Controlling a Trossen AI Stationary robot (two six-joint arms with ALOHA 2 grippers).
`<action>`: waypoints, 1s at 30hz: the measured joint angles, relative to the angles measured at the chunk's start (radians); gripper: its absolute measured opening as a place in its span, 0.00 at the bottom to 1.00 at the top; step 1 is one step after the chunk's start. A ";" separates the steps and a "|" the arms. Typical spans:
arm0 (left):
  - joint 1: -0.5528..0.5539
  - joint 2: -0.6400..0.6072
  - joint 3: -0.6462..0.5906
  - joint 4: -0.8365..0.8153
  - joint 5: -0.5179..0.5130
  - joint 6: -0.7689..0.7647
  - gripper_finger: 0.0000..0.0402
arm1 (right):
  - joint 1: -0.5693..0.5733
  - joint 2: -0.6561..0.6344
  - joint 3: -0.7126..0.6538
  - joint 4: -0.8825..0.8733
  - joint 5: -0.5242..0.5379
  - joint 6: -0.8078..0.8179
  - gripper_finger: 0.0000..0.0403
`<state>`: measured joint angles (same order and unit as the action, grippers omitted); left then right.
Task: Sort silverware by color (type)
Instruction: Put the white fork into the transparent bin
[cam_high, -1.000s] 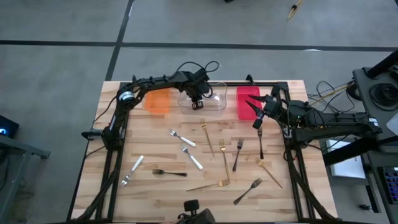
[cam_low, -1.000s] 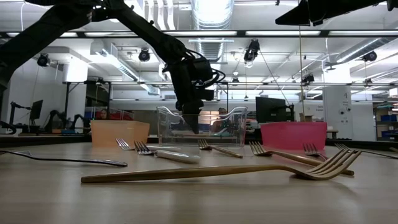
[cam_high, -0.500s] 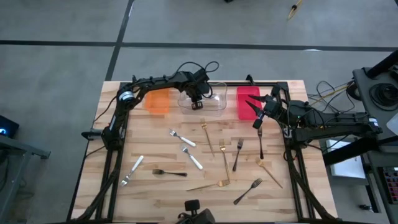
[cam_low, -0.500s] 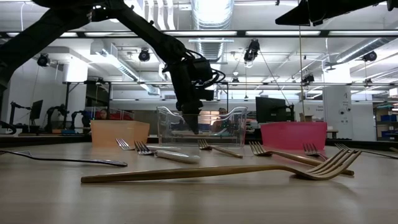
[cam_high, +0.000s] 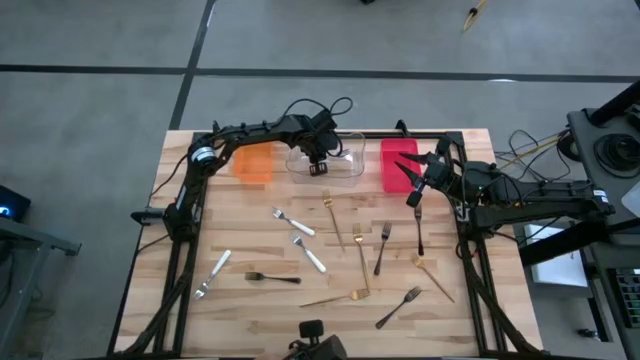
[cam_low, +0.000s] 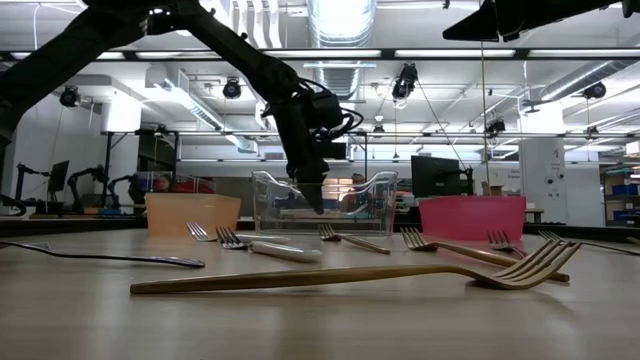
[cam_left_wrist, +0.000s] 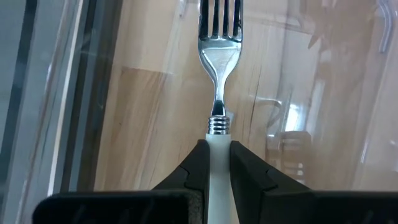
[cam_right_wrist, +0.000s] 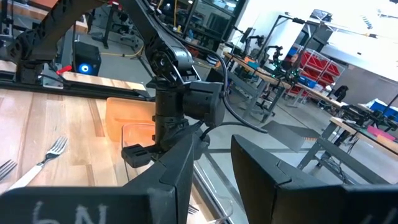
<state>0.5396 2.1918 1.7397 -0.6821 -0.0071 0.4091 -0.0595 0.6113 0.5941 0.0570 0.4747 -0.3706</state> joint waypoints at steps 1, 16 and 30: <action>0.000 0.000 -0.001 0.002 0.000 0.000 0.06 | 0.000 0.000 0.000 0.000 0.000 0.000 0.25; 0.000 0.000 -0.014 0.015 0.000 -0.003 0.06 | 0.000 0.000 0.000 0.000 0.000 0.000 0.25; 0.000 -0.002 -0.040 0.046 0.008 -0.034 0.06 | 0.000 0.000 0.000 -0.001 0.000 0.000 0.25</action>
<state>0.5392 2.1899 1.6997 -0.6359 0.0011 0.3750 -0.0595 0.6109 0.5941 0.0565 0.4747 -0.3706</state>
